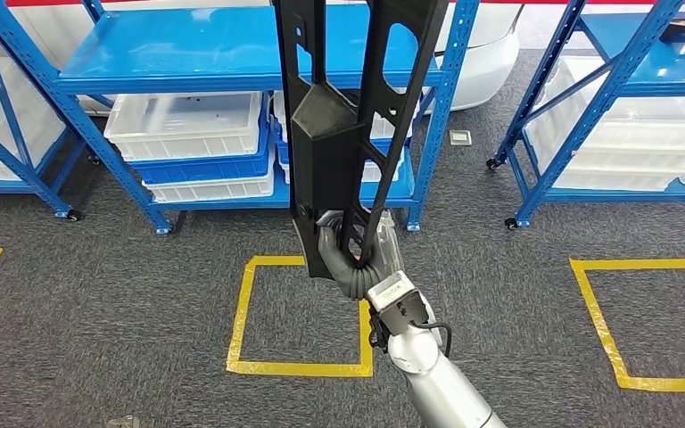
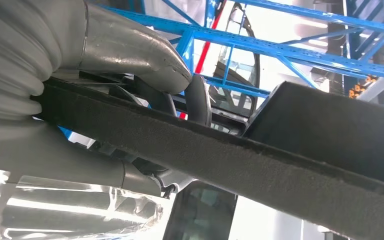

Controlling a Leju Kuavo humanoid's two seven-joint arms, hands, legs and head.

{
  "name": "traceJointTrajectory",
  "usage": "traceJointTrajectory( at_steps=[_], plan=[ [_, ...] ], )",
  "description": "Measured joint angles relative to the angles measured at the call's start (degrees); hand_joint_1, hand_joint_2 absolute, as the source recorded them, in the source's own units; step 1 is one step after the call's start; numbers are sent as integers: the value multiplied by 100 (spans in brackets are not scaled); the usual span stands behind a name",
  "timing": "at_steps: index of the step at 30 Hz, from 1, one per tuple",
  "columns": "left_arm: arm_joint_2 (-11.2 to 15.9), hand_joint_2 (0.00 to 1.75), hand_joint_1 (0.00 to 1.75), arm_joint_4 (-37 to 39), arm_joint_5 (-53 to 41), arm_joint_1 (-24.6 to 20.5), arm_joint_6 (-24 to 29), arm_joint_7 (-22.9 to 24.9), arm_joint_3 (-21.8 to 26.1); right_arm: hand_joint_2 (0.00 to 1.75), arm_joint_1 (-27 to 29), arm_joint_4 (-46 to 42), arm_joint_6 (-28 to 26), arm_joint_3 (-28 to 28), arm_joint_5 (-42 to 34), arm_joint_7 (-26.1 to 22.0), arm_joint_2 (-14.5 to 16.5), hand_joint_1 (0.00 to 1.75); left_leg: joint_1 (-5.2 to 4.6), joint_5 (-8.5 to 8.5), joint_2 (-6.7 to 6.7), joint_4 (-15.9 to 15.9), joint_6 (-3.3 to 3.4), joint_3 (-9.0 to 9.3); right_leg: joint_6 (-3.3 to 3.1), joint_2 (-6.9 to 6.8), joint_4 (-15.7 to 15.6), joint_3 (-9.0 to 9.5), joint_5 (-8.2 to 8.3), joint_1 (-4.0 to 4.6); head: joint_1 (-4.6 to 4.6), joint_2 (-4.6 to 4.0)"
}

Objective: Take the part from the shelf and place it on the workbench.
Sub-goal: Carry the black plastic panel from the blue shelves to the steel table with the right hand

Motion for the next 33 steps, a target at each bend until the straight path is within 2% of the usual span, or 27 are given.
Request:
traceJointTrajectory(
  at_steps=[2,3,4,5,6,7,8,9,10,12,13,14,15,17,18,19,20,21,22,23,24,25,27,28,30,32,33],
  plan=[
    [1,175,0,0,4,6,2,4,1,175,7,3,0,2,16,1,1,175,29,-432,53,806,-75,-331,-19,-84,2,-15,7,16,-16,1],
    [3,175,0,0,9,12,4,1,2,175,21,8,0,5,22,-1,-1,175,43,-555,66,1123,-99,-455,-18,-132,3,-21,7,23,-16,1],
    [4,175,0,0,16,21,14,-14,3,175,37,13,1,9,28,-4,-3,175,53,-578,76,1251,-111,-488,-18,-181,4,-23,6,27,-16,1],
    [4,175,0,0,23,27,33,-40,5,175,51,17,4,16,33,-8,-3,175,60,-484,96,1112,-110,-387,-17,-229,4,-21,4,28,-16,1],
    [5,175,0,0,34,32,59,-77,9,175,59,20,9,26,38,-14,-2,175,63,-322,149,774,-99,-181,-13,-275,5,-15,0,29,-16,1],
    [9,175,0,0,43,32,85,-119,15,175,60,21,15,34,42,-20,2,175,53,-171,261,332,-80,75,-6,-317,5,-8,-6,38,-16,1],
    [13,175,0,0,49,27,106,-156,21,175,57,22,19,41,44,-24,7,175,28,-57,360,-50,-53,292,10,-353,9,-6,-17,64,-17,1],
    [16,175,0,0,53,21,120,-190,29,175,55,22,23,45,44,-28,11,175,1,-1,428,-292,-19,421,29,-391,13,-8,-28,90,-8,1],
    [20,175,0,0,53,19,131,-217,37,175,56,22,27,48,45,-30,14,175,-30,4,448,-398,16,465,53,-435,14,-11,-35,114,-2,1],
    [21,175,0,-1,53,22,155,-253,53,175,56,21,35,55,46,-31,24,175,-50,29,329,-429,103,442,107,-520,8,-16,-52,137,13,1],
    [20,175,0,-1,52,26,164,-264,63,175,54,21,37,58,46,-31,28,175,-44,51,274,-461,146,450,131,-489,36,-37,-82,135,16,1],
    [17,175,0,-1,50,24,167,-271,73,175,52,20,37,61,46,-32,33,175,-33,82,216,-498,195,460,131,-386,173,-101,-167,132,20,1],
    [16,175,0,-2,46,17,168,-275,82,175,54,21,37,63,46,-33,31,175,-19,109,155,-531,234,471,115,-250,446,-231,-309,127,33,1],
    [14,175,0,-2,38,5,168,-278,94,175,69,28,37,67,46,-34,11,175,-18,131,16,-544,273,456,57,-27,1315,-648,-667,104,54,1],
    [15,175,0,-2,34,6,168,-278,97,175,81,36,37,68,45,-34,-3,175,-20,133,-64,-543,275,449,60,0,1685,-843,-781,100,64,1],
    [15,175,0,-1,33,11,168,-278,100,175,90,43,37,68,45,-34,-14,175,-21,136,-147,-543,277,447,88,11,1851,-942,-798,100,65,2],
    [14,175,0,-1,34,17,168,-277,102,175,96,49,37,69,45,-34,-20,175,-22,138,-234,-541,276,450,134,21,1756,-917,-709,99,66,2],
    [13,175,0,0,34,20,169,-277,102,175,99,52,37,69,45,-34,-23,175,-22,141,-323,-538,272,456,182,49,1416,-771,-535,94,68,2],
    [12,175,0,0,34,20,172,-277,102,175,97,53,37,70,45,-34,-24,175,-21,143,-407,-532,264,456,219,153,951,-561,-334,83,70,1],
    [12,175,0,0,34,17,174,-277,103,175,95,54,37,72,45,-34,-23,175,-32,142,-485,-509,247,445,226,276,533,-375,-163,71,72,1],
    [13,175,0,-1,34,17,179,-280,106,175,91,57,38,74,45,-36,-23,175,-41,143,-551,-489,225,421,215,361,244,-247,-46,56,74,1],
    [14,175,0,-1,34,23,186,-285,113,175,88,62,41,77,45,-37,-21,175,-42,147,-606,-473,194,389,187,419,113,-193,10,52,74,1],
    [29,175,0,-1,34,46,202,-302,134,175,82,74,49,84,44,-43,-13,175,-25,165,-706,-464,124,331,117,312,90,-190,47,35,75,2],
    [36,175,0,1,33,59,209,-311,144,175,78,78,53,87,40,-49,-2,175,-17,155,-686,-442,93,309,81,259,79,-183,62,20,73,1],
    [49,175,0,2,21,66,228,-326,154,175,71,84,59,90,28,-73,28,175,-19,-47,-391,-122,27,161,0,127,51,-158,78,-16,33,1],
    [45,175,0,2,5,56,265,-323,160,175,69,95,72,89,15,-99,44,175,3,-427,-28,602,-41,-172,-54,-13,50,-139,62,11,-6,0],
    [46,175,0,2,3,52,283,-316,163,175,72,106,87,87,11,-108,45,175,28,-575,43,972,-70,-353,-65,-88,52,-135,53,28,-7,0]
  ],
)
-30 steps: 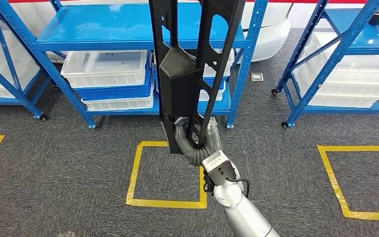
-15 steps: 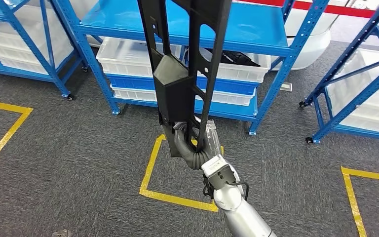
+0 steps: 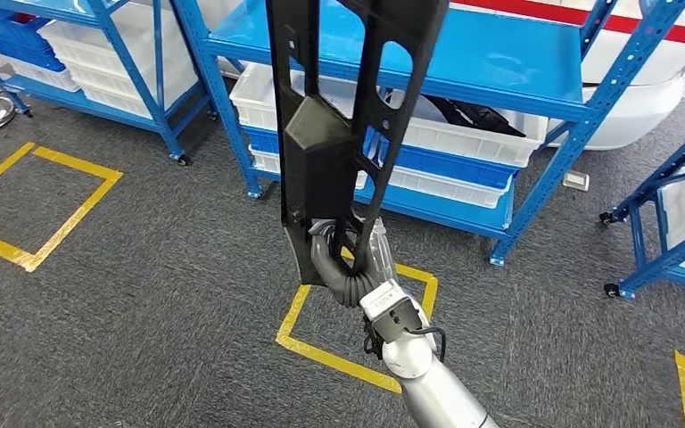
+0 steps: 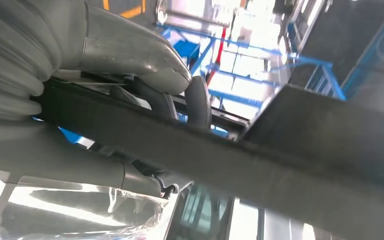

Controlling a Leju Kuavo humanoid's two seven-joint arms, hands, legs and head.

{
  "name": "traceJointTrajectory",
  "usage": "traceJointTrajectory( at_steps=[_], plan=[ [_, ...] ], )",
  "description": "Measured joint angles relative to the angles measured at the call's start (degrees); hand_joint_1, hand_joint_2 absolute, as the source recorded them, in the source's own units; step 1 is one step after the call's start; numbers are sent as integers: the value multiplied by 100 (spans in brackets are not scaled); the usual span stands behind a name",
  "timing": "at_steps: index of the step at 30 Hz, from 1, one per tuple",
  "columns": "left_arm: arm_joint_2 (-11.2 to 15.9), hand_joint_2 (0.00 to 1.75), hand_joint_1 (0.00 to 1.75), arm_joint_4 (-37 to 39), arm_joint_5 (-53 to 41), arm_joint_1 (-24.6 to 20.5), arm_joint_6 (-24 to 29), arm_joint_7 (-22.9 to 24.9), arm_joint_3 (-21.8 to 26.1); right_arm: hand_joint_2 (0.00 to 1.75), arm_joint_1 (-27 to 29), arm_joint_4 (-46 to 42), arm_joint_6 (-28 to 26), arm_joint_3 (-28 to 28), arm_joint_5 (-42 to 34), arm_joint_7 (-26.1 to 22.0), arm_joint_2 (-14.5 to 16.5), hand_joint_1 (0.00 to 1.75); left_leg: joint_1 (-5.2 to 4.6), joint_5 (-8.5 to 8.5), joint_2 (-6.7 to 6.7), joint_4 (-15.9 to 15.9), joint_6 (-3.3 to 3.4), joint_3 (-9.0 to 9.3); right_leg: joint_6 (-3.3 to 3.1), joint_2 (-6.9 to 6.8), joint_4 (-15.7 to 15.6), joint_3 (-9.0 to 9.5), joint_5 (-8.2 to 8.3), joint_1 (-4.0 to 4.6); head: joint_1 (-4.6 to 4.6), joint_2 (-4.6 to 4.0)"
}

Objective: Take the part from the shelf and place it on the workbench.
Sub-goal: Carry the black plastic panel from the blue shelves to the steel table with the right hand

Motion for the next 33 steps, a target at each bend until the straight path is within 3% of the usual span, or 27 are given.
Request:
traceJointTrajectory(
  at_steps=[1,2,3,5,7,8,10,12,14,16,17,18,20,21,23,25,27,29,31,32,33],
  plan=[
    [-1,175,0,0,1,0,15,8,5,175,2,13,20,-1,-7,-4,-1,175,22,-62,31,228,-20,-115,-9,-77,2,2,-8,12,1,1],
    [-1,175,0,0,4,2,22,13,11,175,3,24,43,-1,-14,-7,1,175,36,-6,51,219,-30,-110,-11,-149,3,6,-18,19,0,1],
    [1,175,0,0,8,3,28,16,20,175,2,35,69,-1,-23,-9,5,175,45,132,82,9,-30,5,-8,-222,3,15,-30,26,-2,1],
    [8,175,0,-1,14,-2,34,8,39,175,-9,51,110,-1,-51,-21,22,175,22,471,271,-804,12,470,15,-336,1,49,-60,48,-1,0],
    [13,175,0,-2,13,-13,34,-10,65,175,-37,71,141,0,-82,-42,38,175,-34,605,426,-1305,84,752,56,-432,-6,81,-88,95,4,1],
    [15,175,0,-2,12,-18,37,-16,78,175,-48,83,152,1,-94,-53,44,175,-61,598,430,-1369,118,777,79,-488,-16,94,-99,113,8,2],
    [19,175,0,-1,11,-11,50,-22,95,175,-62,103,159,2,-104,-66,58,175,-57,631,303,-1426,192,782,131,-542,-23,104,-126,128,4,1],
    [13,175,0,0,25,-10,53,-27,108,175,-76,115,161,3,-110,-79,68,175,-30,694,170,-1522,273,823,144,-300,211,2,-276,117,18,1],
    [2,175,0,-1,70,-27,21,-41,120,175,-71,134,160,5,-121,-96,49,175,-20,729,26,-1560,314,831,99,14,932,-336,-601,81,49,1],
    [0,175,0,-1,109,-30,-12,-52,134,175,-43,166,158,6,-136,-104,14,175,-19,733,-148,-1557,317,818,109,93,1676,-719,-846,50,67,1],
    [-2,175,0,-1,116,-24,-19,-54,143,175,-30,183,158,6,-140,-105,-1,175,-17,734,-244,-1553,315,818,157,100,1772,-787,-832,31,68,1],
    [-6,175,0,0,118,-19,-26,-54,152,175,-23,195,157,6,-144,-105,-11,175,-12,733,-341,-1544,308,820,225,115,1604,-729,-713,10,68,1],
    [-14,175,0,0,118,-16,-36,-54,167,175,-23,209,157,6,-145,-107,-20,175,6,713,-525,-1493,260,811,358,269,789,-377,-343,-58,72,1],
    [-14,175,0,-1,118,-16,-37,-54,171,175,-25,213,157,8,-146,-107,-20,175,5,693,-605,-1446,222,786,377,359,439,-215,-205,-82,78,1],
    [-9,175,0,-1,118,-7,-36,-56,187,175,-21,222,157,11,-148,-108,-21,175,2,677,-720,-1381,147,715,325,449,168,-93,-101,-81,81,2],
    [-4,175,0,1,119,23,-36,-59,214,175,-17,227,157,13,-149,-109,-14,175,25,686,-773,-1362,97,664,241,339,184,-98,-80,-62,74,2],
    [-6,175,0,1,138,45,-45,-67,237,175,-22,228,157,11,-149,-109,8,175,30,581,-508,-1176,54,576,160,231,178,-82,-70,-68,42,1],
    [-1,175,0,-1,172,36,-77,-85,254,175,-21,229,154,8,-150,-113,22,175,24,249,-101,-526,17,271,84,101,173,-68,-81,-30,-1,1],
    [6,175,0,-2,179,29,-125,-96,263,175,-7,232,145,5,-152,-116,21,175,34,-57,42,247,4,-126,45,-52,175,-67,-102,28,-15,1],
    [6,175,0,-2,174,31,-159,-97,263,175,-1,233,140,4,-153,-118,20,175,34,-68,54,397,15,-210,31,-128,175,-65,-112,52,-15,1],
    [8,175,0,-2,169,33,-206,-95,263,175,3,234,135,4,-153,-120,21,175,28,27,63,313,42,-170,17,-202,175,-58,-123,79,-16,1]
  ],
)
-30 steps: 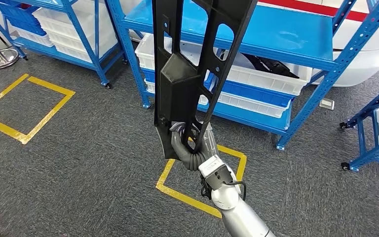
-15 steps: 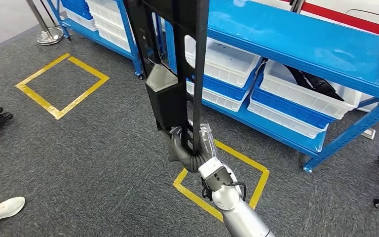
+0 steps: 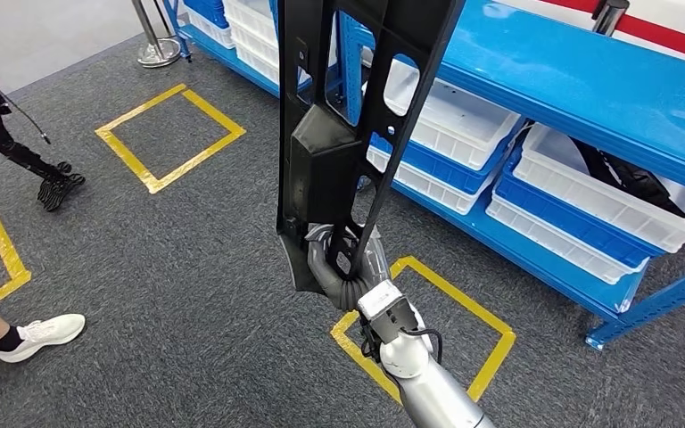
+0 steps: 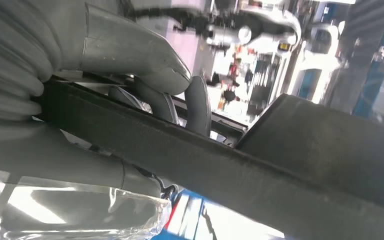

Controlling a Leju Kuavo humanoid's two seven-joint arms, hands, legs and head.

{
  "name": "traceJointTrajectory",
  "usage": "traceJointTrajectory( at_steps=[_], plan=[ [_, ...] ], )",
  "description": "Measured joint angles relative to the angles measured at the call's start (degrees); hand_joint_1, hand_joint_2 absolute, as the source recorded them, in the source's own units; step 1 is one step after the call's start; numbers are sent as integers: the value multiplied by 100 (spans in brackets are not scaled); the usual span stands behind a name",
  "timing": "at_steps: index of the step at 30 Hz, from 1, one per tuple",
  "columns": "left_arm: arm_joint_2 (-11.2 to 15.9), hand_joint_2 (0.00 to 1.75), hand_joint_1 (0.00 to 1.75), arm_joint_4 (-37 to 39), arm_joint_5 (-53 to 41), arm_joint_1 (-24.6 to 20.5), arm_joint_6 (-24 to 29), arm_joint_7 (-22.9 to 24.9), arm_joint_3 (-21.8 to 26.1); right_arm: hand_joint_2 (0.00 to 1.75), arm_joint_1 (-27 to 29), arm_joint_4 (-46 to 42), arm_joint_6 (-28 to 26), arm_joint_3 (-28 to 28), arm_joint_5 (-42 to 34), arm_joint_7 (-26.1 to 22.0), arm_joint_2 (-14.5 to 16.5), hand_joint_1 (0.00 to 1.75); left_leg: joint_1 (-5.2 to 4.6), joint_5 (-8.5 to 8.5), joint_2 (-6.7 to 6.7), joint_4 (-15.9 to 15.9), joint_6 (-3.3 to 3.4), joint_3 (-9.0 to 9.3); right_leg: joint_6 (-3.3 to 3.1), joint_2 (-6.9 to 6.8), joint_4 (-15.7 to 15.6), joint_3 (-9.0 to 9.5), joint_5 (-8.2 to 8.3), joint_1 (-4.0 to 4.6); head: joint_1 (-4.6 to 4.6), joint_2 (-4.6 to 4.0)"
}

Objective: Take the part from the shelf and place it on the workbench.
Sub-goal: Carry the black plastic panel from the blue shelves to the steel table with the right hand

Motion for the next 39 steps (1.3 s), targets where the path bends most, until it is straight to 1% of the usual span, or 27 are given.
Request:
traceJointTrajectory(
  at_steps=[2,4,5,7,8,9,11,12,14,15,17,18,19,20,22,23,25,27,29,30,31,32,33,35,36,38,39],
  plan=[
    [12,175,0,0,-9,0,-124,4,0,175,-2,-2,-9,0,0,-5,1,175,-58,354,143,-745,124,404,-28,-135,-4,30,-27,50,0,1],
    [30,175,0,-1,-33,-6,-231,11,-2,175,-8,-5,-20,0,2,-14,-4,175,-149,536,377,-1374,259,753,-28,-254,-16,58,-54,99,9,0],
    [38,175,0,-1,-46,-7,-259,23,-3,175,-8,-6,-23,0,3,-19,-8,175,-185,541,440,-1493,304,812,-15,-311,-24,67,-66,108,10,0],
    [59,175,0,-1,-74,6,-276,94,-4,175,-2,-8,-26,0,9,-29,-10,175,-209,553,343,-1570,366,838,19,-428,-59,98,-82,120,2,1],
    [66,175,0,1,-86,20,-278,153,-4,175,1,-10,-26,0,10,-34,-11,175,-195,592,269,-1646,386,882,37,-391,-43,97,-101,129,4,1],
    [70,175,0,3,-98,31,-282,216,-4,175,2,-14,-26,1,11,-42,-16,175,-171,641,192,-1735,415,934,42,-256,47,63,-155,131,7,1],
    [63,175,0,6,-111,36,-292,311,-4,175,15,-17,-26,2,11,-57,-47,175,-114,721,30,-1863,438,1002,28,141,611,-200,-409,94,30,1],
    [62,175,0,7,-114,33,-297,337,-4,175,30,-19,-26,2,11,-64,-69,175,-101,735,-60,-1879,448,1002,25,267,1012,-396,-567,63,37,1],
    [61,175,0,8,-116,36,-302,362,-4,175,68,-13,-26,3,7,-68,-114,175,-81,743,-258,-1875,420,983,96,321,1564,-707,-724,-12,46,1],
    [60,175,0,8,-118,41,-304,368,-4,175,81,-10,-26,3,4,-69,-131,175,-63,745,-360,-1869,391,975,173,321,1533,-719,-664,-57,47,0],
    [57,175,0,9,-117,51,-297,373,-3,175,90,-6,-25,3,-4,-73,-148,175,-8,726,-560,-1810,290,953,371,400,855,-426,-337,-172,50,0],
    [60,175,0,9,-114,53,-288,373,-2,175,88,-4,-23,4,-9,-77,-150,175,7,697,-650,-1748,224,924,435,481,484,-253,-194,-205,60,-1],
    [62,175,0,9,-110,57,-278,370,1,175,87,-3,-19,6,-12,-83,-147,175,20,665,-720,-1680,161,886,441,538,223,-122,-100,-226,69,0],
    [64,175,0,9,-107,64,-267,366,2,175,87,-2,-14,8,-16,-87,-142,175,29,641,-772,-1626,112,846,405,578,99,-59,-63,-222,75,0],
    [64,175,0,13,-106,102,-246,358,4,175,87,-1,-1,11,-20,-92,-122,175,63,636,-840,-1594,55,793,269,500,115,-51,-57,-185,70,1],
    [62,175,0,16,-109,123,-233,356,4,175,86,-1,5,12,-22,-92,-109,175,82,634,-792,-1578,39,779,228,461,116,-47,-47,-176,63,1],
    [61,175,0,21,-117,134,-211,354,4,175,80,-2,13,11,-24,-92,-83,175,87,493,-454,-1301,12,654,155,363,111,-26,-43,-163,42,1],
    [61,175,0,22,-130,109,-200,354,4,175,86,-3,14,7,-23,-92,-73,175,70,162,-91,-600,1,307,98,237,110,-15,-63,-111,23,1],
    [55,175,0,23,-150,99,-190,355,3,175,94,-2,14,4,-22,-92,-74,175,68,-59,-15,46,21,-45,62,90,110,-9,-89,-55,23,1],
    [53,175,0,23,-159,101,-182,355,3,175,96,-2,14,4,-22,-92,-73,175,61,-29,-8,111,49,-93,43,16,110,-1,-104,-28,22,1],
    [53,175,0,23,-162,102,-172,356,3,175,95,-3,14,4,-21,-92,-70,175,41,108,9,-73,96,-6,24,-55,109,13,-119,-3,23,1],
    [55,175,0,22,-166,102,-163,357,4,175,92,-5,14,4,-21,-92,-66,175,0,302,85,-444,169,190,8,-125,108,36,-138,18,23,1],
    [61,175,0,21,-169,96,-153,358,4,175,90,-7,15,4,-21,-92,-57,175,-66,444,244,-838,247,405,1,-190,100,62,-158,33,27,1],
    [72,175,0,20,-175,75,-139,359,5,175,85,-10,19,4,-20,-92,-43,175,-196,576,514,-1359,369,685,15,-321,77,100,-189,49,28,0],
    [80,175,0,20,-175,61,-126,357,7,175,85,-10,23,4,-20,-91,-38,175,-240,557,555,-1425,395,709,32,-392,58,113,-200,46,24,1],
    [94,175,0,20,-173,59,-104,354,20,175,84,-14,31,3,-20,-85,-21,175,-241,603,394,-1563,436,772,71,-494,10,152,-222,50,10,1],
    [94,175,0,20,-172,67,-96,348,30,175,82,-18,34,3,-19,-81,-10,175,-218,648,304,-1675,460,844,78,-402,43,159,-259,57,21,1]
  ],
)
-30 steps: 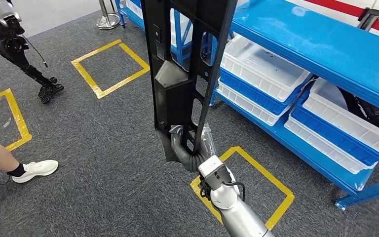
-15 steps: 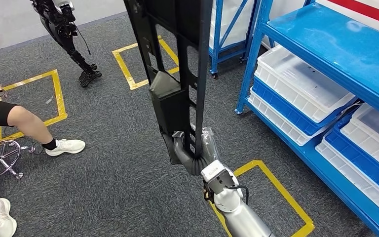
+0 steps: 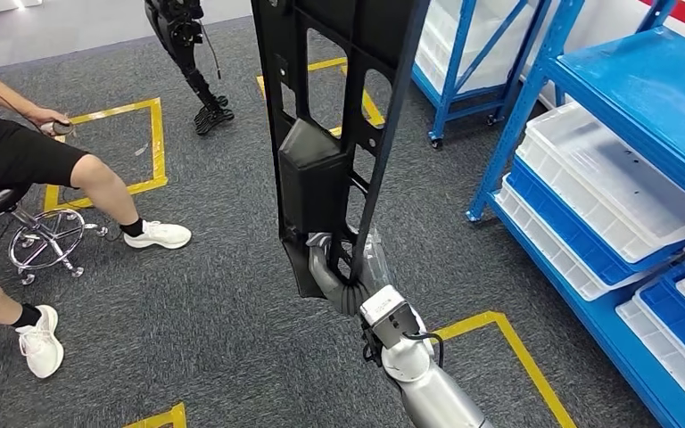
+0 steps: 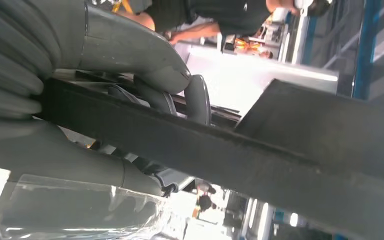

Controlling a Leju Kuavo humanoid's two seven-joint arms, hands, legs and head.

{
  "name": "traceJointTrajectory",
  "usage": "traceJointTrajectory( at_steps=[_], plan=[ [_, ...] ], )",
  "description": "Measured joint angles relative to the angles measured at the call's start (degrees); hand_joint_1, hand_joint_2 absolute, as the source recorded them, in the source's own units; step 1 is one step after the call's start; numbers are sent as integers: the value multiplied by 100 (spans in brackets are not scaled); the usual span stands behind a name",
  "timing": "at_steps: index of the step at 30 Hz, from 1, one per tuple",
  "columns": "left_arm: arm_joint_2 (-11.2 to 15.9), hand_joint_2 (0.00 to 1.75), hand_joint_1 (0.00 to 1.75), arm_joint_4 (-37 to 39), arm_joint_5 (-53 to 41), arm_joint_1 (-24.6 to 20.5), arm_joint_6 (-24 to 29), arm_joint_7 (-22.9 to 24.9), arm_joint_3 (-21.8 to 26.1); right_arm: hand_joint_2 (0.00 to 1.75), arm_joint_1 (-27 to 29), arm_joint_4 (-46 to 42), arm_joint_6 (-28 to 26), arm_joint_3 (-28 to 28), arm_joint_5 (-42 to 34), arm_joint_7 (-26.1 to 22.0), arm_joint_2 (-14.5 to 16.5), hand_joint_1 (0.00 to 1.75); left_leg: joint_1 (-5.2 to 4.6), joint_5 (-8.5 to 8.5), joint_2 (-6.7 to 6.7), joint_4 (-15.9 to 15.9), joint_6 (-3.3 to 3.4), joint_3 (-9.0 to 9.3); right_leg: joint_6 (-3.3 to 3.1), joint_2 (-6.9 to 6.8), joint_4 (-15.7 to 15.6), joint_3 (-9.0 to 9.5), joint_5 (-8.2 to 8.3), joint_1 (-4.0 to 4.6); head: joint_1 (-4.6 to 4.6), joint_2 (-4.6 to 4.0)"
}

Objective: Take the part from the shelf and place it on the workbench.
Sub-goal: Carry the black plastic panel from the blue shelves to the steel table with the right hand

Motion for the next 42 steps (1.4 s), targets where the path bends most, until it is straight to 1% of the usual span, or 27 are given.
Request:
traceJointTrajectory(
  at_steps=[1,3,5,6,7,9,10,12,14,15,17,19,20,21,22,23,25,27,28,30,32,34,36,37,38,40,42],
  plan=[
    [-4,175,0,0,1,2,1,-4,9,175,-7,-4,2,1,1,3,8,175,29,51,-90,-110,23,75,-5,171,129,-40,-69,5,5,-1],
    [-24,175,0,0,0,-19,-2,-13,19,175,-10,-6,3,3,3,5,-11,175,63,112,-273,-220,42,156,-37,580,734,-327,-313,-25,46,-2],
    [-37,175,0,0,-3,-37,-7,-18,25,175,15,-3,3,4,-1,5,-53,175,78,115,-484,-217,32,151,-11,707,1386,-720,-503,-80,71,-2],
    [-46,175,0,0,-4,-35,-8,-21,32,175,30,-2,3,4,-2,7,-69,175,90,108,-595,-210,10,150,44,715,1485,-824,-484,-113,72,-2],
    [-53,175,0,0,-5,-31,-8,-24,42,175,38,-1,3,4,-4,8,-79,175,110,96,-704,-192,-26,150,128,720,1348,-812,-360,-150,72,-2],
    [-63,175,0,0,-5,-26,-8,-26,60,175,40,2,3,4,-4,10,-88,175,165,40,-903,-100,-141,132,298,837,633,-540,20,-234,75,-2],
    [-62,175,0,0,-6,-27,-8,-28,65,175,40,3,3,7,-3,10,-88,175,178,-5,-986,-18,-208,100,326,915,311,-394,159,-263,90,-2],
    [-60,175,0,-1,-8,-21,-8,-38,69,175,44,3,3,11,-3,11,-86,175,194,-64,-1100,90,-295,20,247,997,93,-283,236,-259,99,-1],
    [-60,175,0,0,-9,6,-9,-45,73,175,44,1,3,13,-4,11,-72,175,232,-73,-1168,116,-333,-32,133,911,95,-278,249,-230,88,-1],
    [-62,175,0,2,-10,23,-9,-45,74,175,40,-1,3,12,-4,11,-60,175,246,-92,-1111,155,-352,-50,94,867,93,-269,253,-220,79,-2],
    [-60,175,0,2,-10,25,-8,-45,77,175,34,-4,3,11,-4,11,-37,175,256,-283,-775,527,-390,-224,21,760,85,-235,240,-208,59,-2],
    [-56,175,0,2,-12,5,-8,-45,77,175,35,-6,3,10,-3,10,-30,175,244,-618,-412,1305,-409,-630,-40,626,84,-214,206,-150,41,-2],
    [-56,175,0,2,-14,-2,-9,-45,77,175,37,-6,3,10,-2,11,-31,175,246,-730,-342,1656,-405,-835,-63,549,85,-207,188,-124,41,-2],
    [-58,175,0,2,-15,-2,-9,-45,78,175,39,-6,4,10,-2,11,-31,175,246,-743,-317,1832,-391,-956,-78,473,85,-199,170,-101,41,-2],
    [-58,175,0,2,-17,-1,-9,-45,79,175,39,-6,7,10,-2,12,-30,175,240,-643,-305,1773,-362,-953,-88,400,85,-183,148,-81,40,-2],
    [-56,175,0,2,-17,0,-9,-45,80,175,37,-7,12,10,-2,13,-28,175,222,-456,-267,1485,-319,-820,-92,328,84,-157,124,-64,41,-2],
    [-48,175,0,2,-16,-5,-9,-45,87,175,31,-11,28,10,-1,14,-15,175,134,-120,-6,694,-202,-399,-82,199,74,-90,69,-32,45,-2],
    [-42,175,0,1,-14,-22,-9,-46,97,175,24,-17,38,11,2,18,-3,175,37,-45,200,290,-123,-183,-45,85,49,-44,29,-19,46,-2],
    [-37,175,0,0,-11,-29,-9,-46,103,175,22,-19,39,11,4,21,-1,175,10,-70,201,271,-110,-180,-24,34,35,-32,17,-17,45,-2],
    [-19,175,0,-2,-8,-22,-9,-52,115,175,9,-26,44,12,5,29,20,175,12,-33,24,120,-79,-87,21,-49,-24,40,-11,2,43,-2],
    [-16,175,0,-5,-8,-20,-10,-64,123,175,-21,-37,49,14,6,33,40,175,52,45,-177,-102,-50,88,27,217,202,-18,-137,15,59,-3],
    [-27,175,0,-9,-7,-45,-18,-72,124,175,-38,-38,51,16,7,34,21,175,82,78,-363,-189,-44,170,-11,608,934,-407,-389,-10,86,-3],
    [-28,175,0,-9,-5,-56,-26,-69,125,175,-25,-28,53,16,5,40,-14,175,88,64,-580,-187,-59,175,11,707,1544,-835,-523,-34,107,-2],
    [-30,175,0,-9,-3,-50,-28,-66,125,175,-19,-24,54,15,2,46,-25,175,94,53,-689,-183,-74,183,61,715,1545,-916,-446,-50,108,-2],
    [-31,175,0,-9,-2,-44,-27,-63,126,175,-20,-21,55,15,-1,55,-30,175,105,39,-791,-175,-96,195,129,731,1307,-872,-270,-69,108,-2],
    [-33,175,0,-9,1,-39,-27,-59,128,175,-30,-21,57,15,-4,76,-30,175,123,-11,-976,-119,-169,206,254,890,493,-586,168,-130,117,-2],
    [-28,175,0,-11,3,-38,-26,-60,133,175,-35,-22,62,16,-3,93,-27,175,130,-68,-1111,-39,-250,162,223,1022,25,-392,388,-164,119,-2]
  ],
)
